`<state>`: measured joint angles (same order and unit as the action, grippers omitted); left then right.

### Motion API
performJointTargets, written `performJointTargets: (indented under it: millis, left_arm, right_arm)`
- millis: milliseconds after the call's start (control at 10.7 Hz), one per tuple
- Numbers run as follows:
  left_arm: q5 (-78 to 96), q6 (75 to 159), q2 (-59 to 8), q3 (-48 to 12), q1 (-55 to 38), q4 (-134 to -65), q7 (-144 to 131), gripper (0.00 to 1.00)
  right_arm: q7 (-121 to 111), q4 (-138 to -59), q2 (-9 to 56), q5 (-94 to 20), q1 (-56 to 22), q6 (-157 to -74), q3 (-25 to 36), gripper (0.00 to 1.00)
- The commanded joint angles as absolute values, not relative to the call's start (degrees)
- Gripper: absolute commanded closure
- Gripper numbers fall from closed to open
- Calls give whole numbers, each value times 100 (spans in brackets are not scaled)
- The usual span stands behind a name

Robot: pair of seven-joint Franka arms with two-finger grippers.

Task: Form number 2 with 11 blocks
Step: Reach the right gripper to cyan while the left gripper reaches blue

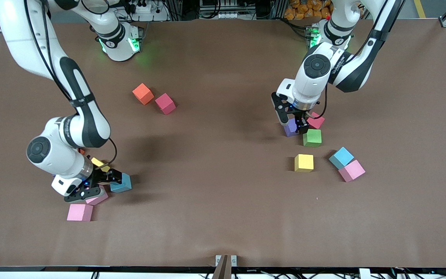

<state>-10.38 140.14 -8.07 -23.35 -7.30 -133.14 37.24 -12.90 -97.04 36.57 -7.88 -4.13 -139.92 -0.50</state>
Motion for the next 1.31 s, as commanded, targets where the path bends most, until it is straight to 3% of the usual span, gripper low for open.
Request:
performJointTargets:
  millis: [0, 561, 1215]
  left_arm:
    - [-1160, 14229, -712, -2338, -677, -13535, 3832, 0]
    - [-1160, 15204, -1134, -2189, -642, -13877, 3779, 0]
    - [-1160, 15486, -1371, -2074, -642, -13992, 3779, 0]
  right_arm:
    - [-1327, -9571, 3814, -1167, -378, -13992, -97, 0]
    - [-1318, -9598, 3990, -1529, -466, -14351, -97, 0]
    - [-1380, -9914, 4017, -1521, -510, -14862, -97, 0]
